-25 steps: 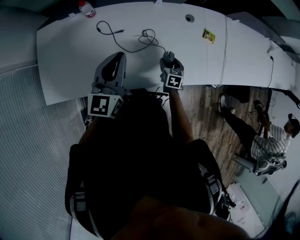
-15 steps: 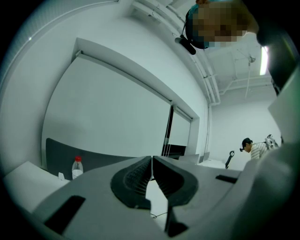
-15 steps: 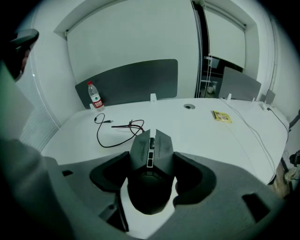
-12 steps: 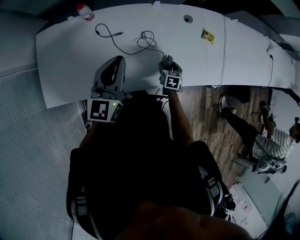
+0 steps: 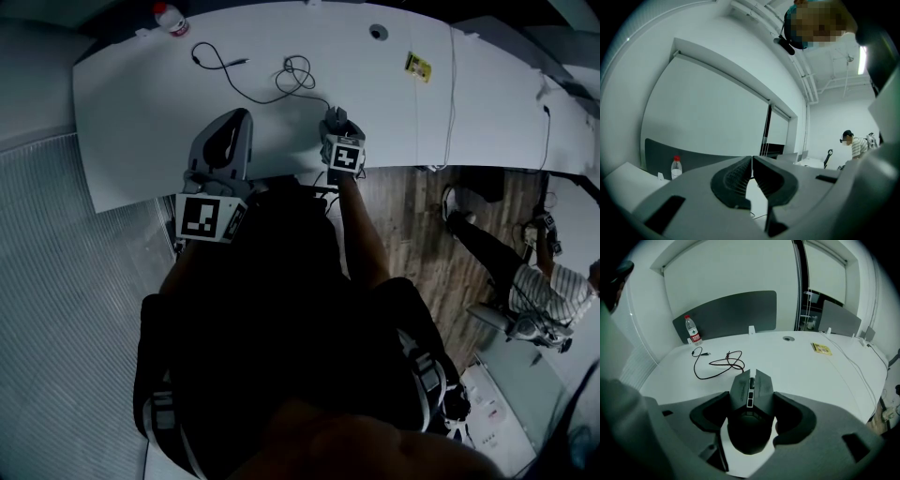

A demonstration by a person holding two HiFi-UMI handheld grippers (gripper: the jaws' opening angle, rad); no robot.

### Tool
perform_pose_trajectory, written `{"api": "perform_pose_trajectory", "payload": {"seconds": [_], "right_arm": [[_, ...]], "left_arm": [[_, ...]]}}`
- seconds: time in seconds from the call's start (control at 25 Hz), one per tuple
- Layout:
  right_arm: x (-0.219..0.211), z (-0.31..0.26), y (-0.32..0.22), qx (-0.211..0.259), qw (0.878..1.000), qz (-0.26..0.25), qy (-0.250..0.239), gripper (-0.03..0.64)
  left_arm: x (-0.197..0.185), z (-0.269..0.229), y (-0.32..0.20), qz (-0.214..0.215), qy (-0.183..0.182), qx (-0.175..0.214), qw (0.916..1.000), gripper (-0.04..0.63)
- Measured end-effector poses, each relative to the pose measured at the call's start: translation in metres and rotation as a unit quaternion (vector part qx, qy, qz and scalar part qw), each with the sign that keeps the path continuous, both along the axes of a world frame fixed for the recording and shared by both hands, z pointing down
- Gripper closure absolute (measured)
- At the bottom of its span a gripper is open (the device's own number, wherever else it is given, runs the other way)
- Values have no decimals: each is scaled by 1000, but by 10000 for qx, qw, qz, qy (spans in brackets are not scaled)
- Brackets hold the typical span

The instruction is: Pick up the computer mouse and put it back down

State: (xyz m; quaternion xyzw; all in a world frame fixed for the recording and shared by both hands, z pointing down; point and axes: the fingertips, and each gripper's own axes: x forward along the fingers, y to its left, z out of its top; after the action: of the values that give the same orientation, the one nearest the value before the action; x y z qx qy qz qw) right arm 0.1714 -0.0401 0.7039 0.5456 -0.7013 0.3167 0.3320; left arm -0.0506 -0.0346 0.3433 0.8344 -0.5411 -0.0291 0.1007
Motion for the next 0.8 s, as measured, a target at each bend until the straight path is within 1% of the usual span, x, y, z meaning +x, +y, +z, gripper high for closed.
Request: {"api": "perform_pose_trajectory", "payload": {"seconds": [0.16, 0.44, 0.68, 0.8], "right_arm": [[2, 8, 2, -84, 10000, 42, 31, 330], [0, 25, 6, -212, 9997, 66, -53, 330], [0, 30, 5, -292, 9995, 79, -48, 330], [10, 38, 9, -446, 9988, 131, 142, 330]], "left_arm": [[0, 2, 1, 6, -6, -15, 10000, 583], [1, 3, 4, 8, -4, -10, 10000, 584], [1, 5, 4, 3, -4, -42, 10000, 583], [1, 6, 6, 10, 1, -59, 10000, 583]]}}
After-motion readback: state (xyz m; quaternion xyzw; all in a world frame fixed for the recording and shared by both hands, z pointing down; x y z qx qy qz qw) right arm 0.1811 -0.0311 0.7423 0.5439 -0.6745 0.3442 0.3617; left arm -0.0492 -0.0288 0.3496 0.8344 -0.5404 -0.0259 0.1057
